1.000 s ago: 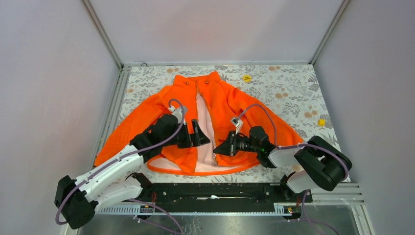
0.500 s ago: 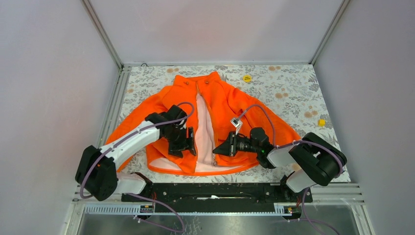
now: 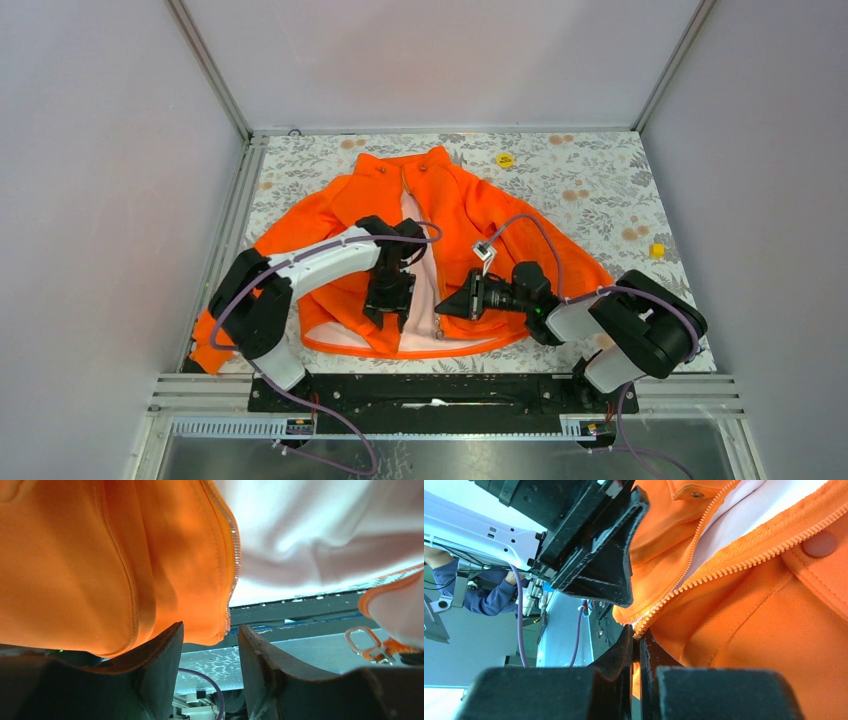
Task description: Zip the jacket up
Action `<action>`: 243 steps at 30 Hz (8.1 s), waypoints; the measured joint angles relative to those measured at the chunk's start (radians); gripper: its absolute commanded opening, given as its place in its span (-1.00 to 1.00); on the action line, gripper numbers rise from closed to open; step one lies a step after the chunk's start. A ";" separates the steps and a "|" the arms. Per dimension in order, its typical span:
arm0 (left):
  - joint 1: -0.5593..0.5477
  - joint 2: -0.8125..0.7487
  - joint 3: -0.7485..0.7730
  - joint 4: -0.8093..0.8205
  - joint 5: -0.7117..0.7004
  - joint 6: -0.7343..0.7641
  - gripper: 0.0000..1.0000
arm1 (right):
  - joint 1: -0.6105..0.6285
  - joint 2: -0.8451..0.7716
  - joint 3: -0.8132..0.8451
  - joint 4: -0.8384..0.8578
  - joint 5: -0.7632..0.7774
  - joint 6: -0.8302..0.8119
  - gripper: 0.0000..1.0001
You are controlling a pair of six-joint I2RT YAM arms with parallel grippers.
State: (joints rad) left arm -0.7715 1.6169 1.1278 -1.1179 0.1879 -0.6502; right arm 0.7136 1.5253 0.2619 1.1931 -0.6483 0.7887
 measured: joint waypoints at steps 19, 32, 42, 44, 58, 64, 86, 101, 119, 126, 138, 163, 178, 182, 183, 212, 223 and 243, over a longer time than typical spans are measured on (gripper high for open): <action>-0.108 0.198 0.070 -0.039 -0.148 0.026 -0.36 | 0.000 -0.027 -0.031 0.004 0.008 -0.004 -1.00; -0.108 0.171 0.044 -0.004 -0.180 0.025 -0.65 | 0.000 -0.027 -0.031 0.004 0.008 -0.006 -1.00; -0.104 -0.282 -0.153 0.354 -0.224 -0.022 -1.00 | 0.000 -0.027 -0.005 -0.069 -0.001 -0.018 -1.00; -0.105 -0.389 -0.279 0.493 -0.241 -0.034 -1.00 | 0.000 -0.037 0.010 -0.115 -0.002 -0.032 -1.00; -0.104 -0.674 -0.752 1.141 -0.243 0.029 -1.00 | 0.000 -0.151 0.166 -0.558 0.030 -0.251 -1.00; -0.104 -0.690 -0.804 1.266 -0.143 0.085 -1.00 | 0.001 -0.084 0.181 -0.582 0.016 -0.260 -1.00; -0.103 -0.702 -0.843 1.395 0.014 0.148 -1.00 | 0.002 -0.053 0.229 -0.608 -0.036 -0.299 -1.00; -0.103 -0.734 -0.843 1.386 -0.035 0.144 -1.00 | 0.002 -0.074 0.214 -0.604 -0.079 -0.314 -1.00; -0.103 -0.689 -0.842 1.378 -0.029 0.145 -1.00 | 0.000 -0.092 0.191 -0.578 -0.078 -0.312 -1.00; -0.103 -0.689 -0.842 1.378 -0.027 0.145 -1.00 | 0.000 -0.086 0.192 -0.578 -0.079 -0.312 -1.00; -0.103 -0.689 -0.842 1.378 -0.026 0.145 -1.00 | 0.000 -0.061 0.202 -0.579 -0.080 -0.312 -1.00; -0.103 -0.681 -0.842 1.380 -0.015 0.145 -1.00 | 0.000 -0.039 0.216 -0.582 -0.080 -0.310 -1.00; -0.103 -0.703 -0.842 1.378 -0.035 0.137 -1.00 | 0.000 -0.040 0.216 -0.582 -0.079 -0.310 -1.00; -0.103 -0.692 -0.842 1.378 -0.034 0.137 -1.00 | 0.000 -0.040 0.216 -0.582 -0.079 -0.310 -1.00; -0.103 -0.686 -0.842 1.378 -0.034 0.137 -1.00 | 0.000 -0.040 0.216 -0.582 -0.079 -0.310 -1.00; -0.103 -0.684 -0.835 1.375 -0.033 0.137 -1.00 | 0.000 -0.043 0.216 -0.582 -0.068 -0.301 -1.00; -0.103 -0.677 -0.835 1.375 -0.025 0.137 -1.00 | 0.000 -0.043 0.216 -0.582 -0.067 -0.294 -1.00; -0.103 -0.637 -0.828 1.382 0.009 0.145 -1.00 | 0.000 0.002 0.216 -0.516 -0.072 -0.245 -1.00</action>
State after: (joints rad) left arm -0.8749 0.9802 0.3000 0.2646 0.1970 -0.5049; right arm 0.7132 1.5272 0.4778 0.6769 -0.7200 0.5442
